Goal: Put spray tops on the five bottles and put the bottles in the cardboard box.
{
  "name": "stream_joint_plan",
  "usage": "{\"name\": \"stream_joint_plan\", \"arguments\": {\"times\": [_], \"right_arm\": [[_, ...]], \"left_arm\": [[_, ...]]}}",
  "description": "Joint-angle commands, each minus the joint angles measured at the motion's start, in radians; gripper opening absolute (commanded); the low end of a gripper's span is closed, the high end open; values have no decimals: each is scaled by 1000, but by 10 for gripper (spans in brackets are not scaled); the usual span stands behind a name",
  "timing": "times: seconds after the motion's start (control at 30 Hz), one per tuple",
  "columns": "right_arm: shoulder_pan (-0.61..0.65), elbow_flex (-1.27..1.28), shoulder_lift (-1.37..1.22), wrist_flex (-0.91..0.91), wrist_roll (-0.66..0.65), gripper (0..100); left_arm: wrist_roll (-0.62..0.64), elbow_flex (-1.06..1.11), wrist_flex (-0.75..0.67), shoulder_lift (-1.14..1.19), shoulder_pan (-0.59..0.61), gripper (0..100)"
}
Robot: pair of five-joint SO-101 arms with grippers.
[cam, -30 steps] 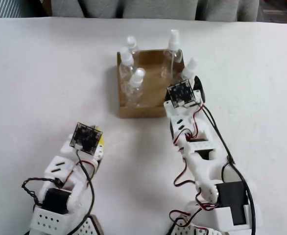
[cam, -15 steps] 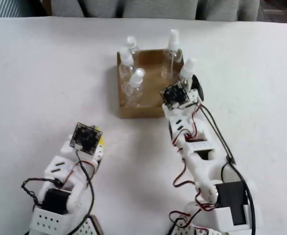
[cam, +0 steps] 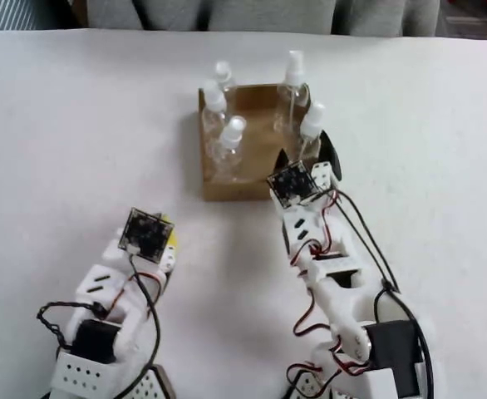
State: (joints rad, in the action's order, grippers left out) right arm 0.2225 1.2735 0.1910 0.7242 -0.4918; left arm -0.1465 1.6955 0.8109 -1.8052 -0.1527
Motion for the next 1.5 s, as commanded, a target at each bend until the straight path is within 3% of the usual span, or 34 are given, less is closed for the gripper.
{"name": "stream_joint_plan", "arguments": {"times": [0.0, 0.67, 0.87, 1.13, 1.47], "right_arm": [[7, -5, 39, 21, -3, 237], [-24, -8, 50, 24, 0, 241], [-28, -2, 110, 16, 69, 241], [-24, 60, 337, -117, 130, 241], [-61, 158, 799, -487, 176, 236]], "left_arm": [[-5, -3, 5, -18, 8, 23], [-5, -3, 5, -18, 8, 24], [-5, -3, 5, -18, 8, 24], [-5, -3, 5, -18, 8, 24], [-6, -3, 5, -18, 8, 24]]}}
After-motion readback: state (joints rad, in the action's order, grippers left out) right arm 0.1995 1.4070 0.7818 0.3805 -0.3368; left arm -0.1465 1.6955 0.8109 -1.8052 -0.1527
